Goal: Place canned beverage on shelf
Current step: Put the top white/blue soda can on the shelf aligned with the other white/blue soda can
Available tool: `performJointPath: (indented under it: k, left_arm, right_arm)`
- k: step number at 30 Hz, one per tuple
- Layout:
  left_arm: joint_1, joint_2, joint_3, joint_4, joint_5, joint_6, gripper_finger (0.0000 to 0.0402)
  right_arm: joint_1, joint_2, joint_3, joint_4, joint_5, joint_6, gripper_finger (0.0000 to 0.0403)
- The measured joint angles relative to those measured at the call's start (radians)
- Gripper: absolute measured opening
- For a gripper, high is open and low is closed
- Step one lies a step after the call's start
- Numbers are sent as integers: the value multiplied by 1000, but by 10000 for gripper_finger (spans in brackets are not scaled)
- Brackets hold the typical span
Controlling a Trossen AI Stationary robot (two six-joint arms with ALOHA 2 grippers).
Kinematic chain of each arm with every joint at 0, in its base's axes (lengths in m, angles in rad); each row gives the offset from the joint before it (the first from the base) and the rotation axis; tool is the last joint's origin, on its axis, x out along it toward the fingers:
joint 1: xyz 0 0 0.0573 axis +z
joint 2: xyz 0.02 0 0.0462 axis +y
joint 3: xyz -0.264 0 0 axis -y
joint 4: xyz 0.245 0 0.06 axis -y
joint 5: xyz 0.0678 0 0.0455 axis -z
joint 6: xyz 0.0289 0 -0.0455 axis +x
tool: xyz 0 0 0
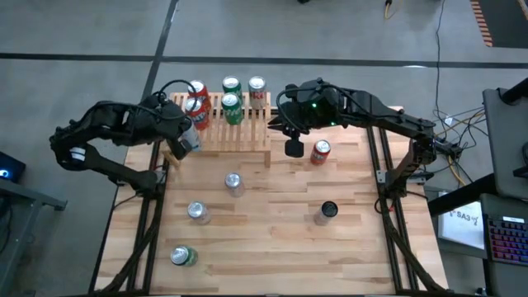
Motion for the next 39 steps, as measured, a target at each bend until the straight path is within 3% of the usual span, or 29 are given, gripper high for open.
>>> performJointPath:
  k: [39]
  left_arm:
    - [0,-56,-132,3,-37,47,0]
  right_arm:
    - [0,0,-12,-22,0,10,27]
